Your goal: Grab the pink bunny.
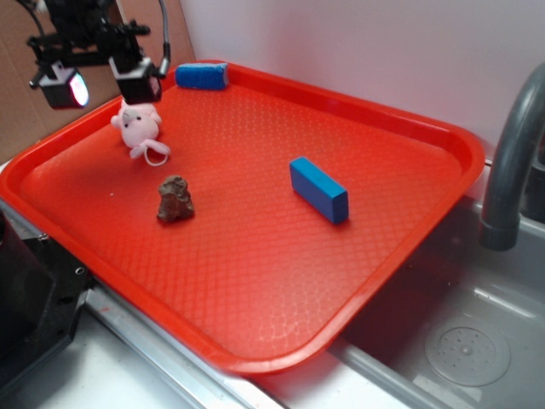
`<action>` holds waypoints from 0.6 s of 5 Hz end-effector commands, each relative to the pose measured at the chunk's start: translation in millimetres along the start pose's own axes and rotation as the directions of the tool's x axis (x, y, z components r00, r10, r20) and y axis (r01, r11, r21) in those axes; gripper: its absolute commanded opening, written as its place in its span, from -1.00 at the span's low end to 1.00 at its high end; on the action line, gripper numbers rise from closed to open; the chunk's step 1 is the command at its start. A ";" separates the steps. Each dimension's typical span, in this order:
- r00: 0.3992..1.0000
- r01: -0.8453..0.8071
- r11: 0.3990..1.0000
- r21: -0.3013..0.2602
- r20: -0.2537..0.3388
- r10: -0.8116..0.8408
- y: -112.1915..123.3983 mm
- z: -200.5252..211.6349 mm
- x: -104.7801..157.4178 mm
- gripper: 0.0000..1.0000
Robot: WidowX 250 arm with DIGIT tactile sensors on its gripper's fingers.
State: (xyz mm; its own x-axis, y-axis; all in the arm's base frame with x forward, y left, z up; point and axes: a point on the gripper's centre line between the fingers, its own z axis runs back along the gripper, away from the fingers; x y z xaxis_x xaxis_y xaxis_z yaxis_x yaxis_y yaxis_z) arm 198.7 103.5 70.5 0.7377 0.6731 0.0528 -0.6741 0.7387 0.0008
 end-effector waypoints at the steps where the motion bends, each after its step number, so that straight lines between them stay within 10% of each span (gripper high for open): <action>1: 0.998 0.010 1.000 0.023 0.068 -0.012 12.1 -9.8 46.6 1.00; 3: 0.999 0.004 0.999 0.045 0.037 -0.005 4.4 -24.0 61.9 1.00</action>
State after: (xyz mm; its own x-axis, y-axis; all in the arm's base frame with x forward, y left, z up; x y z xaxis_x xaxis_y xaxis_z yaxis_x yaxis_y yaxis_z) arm 238.3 141.5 35.4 0.7344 0.6778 0.0359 -0.6787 0.7328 0.0498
